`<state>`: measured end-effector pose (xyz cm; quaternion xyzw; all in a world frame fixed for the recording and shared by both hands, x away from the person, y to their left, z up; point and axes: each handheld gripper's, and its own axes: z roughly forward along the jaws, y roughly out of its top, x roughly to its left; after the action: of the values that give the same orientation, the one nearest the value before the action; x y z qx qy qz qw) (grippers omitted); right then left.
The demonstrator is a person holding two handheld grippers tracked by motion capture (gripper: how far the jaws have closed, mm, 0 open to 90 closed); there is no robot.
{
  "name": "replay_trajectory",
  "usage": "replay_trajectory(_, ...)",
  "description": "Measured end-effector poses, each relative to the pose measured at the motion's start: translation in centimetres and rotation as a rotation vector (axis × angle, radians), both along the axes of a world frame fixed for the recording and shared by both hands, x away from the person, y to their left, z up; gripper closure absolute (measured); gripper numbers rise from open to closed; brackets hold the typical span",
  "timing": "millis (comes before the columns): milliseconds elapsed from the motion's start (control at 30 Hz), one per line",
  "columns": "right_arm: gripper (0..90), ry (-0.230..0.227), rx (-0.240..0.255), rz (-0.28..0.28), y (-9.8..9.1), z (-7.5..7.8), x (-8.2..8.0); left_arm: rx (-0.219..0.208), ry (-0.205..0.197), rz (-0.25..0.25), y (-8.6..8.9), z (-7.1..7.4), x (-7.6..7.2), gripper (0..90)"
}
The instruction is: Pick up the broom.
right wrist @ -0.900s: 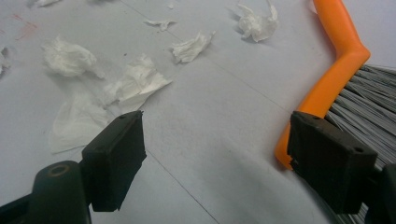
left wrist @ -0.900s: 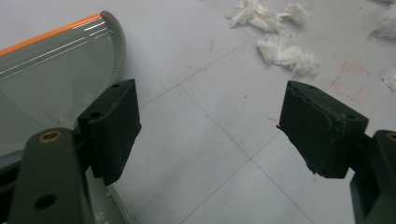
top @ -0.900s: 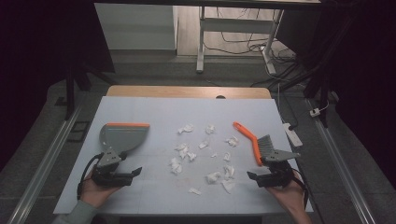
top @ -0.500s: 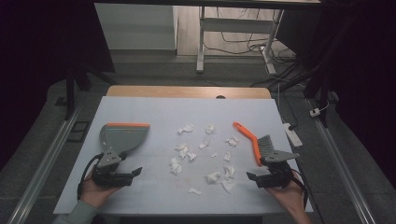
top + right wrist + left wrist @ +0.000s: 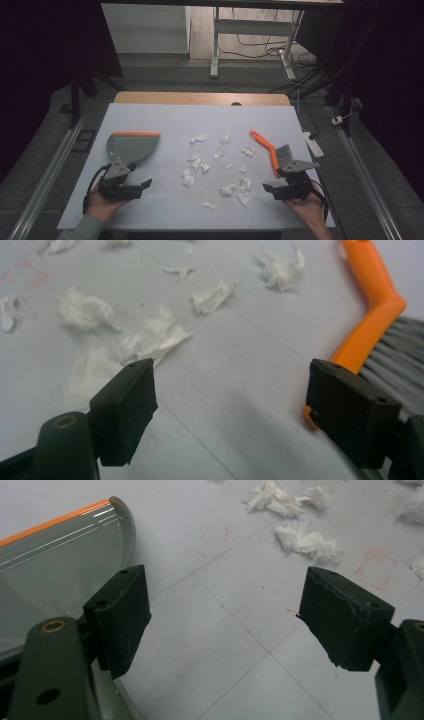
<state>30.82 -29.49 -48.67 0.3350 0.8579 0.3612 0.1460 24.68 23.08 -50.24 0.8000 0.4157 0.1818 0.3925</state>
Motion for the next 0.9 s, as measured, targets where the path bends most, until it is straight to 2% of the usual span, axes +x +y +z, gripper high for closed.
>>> replay_trajectory(267, 20.0, -0.018, 0.011, -0.035, 1.0, 2.9, 1.6, 0.002, 0.000, -0.002, -0.1, 0.0, 0.0, 21.1)
replay_trajectory(333, 20.4, -0.006, 0.009, -0.042, 1.3, 3.3, 2.2, 0.004, 0.000, -0.002, -0.1, 0.0, 0.0, 21.1)
replay_trajectory(433, 21.7, 0.001, 0.000, -0.051, 1.6, 3.7, 2.7, 0.004, -0.001, -0.001, -0.1, 0.0, 0.0, 21.1)
replay_trajectory(500, 21.9, 0.033, 0.004, -0.074, 1.7, 4.3, 3.6, 0.004, 0.000, -0.001, -0.1, 0.0, 0.0, 21.1)
replay_trajectory(733, 22.0, 0.026, -0.026, -0.122, 1.4, 5.4, 5.5, 0.007, -0.002, -0.003, -0.2, -0.1, 0.0, 21.1)
replay_trajectory(900, 22.0, 0.042, -0.034, -0.146, 1.1, 5.6, 7.0, 0.008, -0.003, -0.006, -0.2, 0.0, 0.0, 21.1)
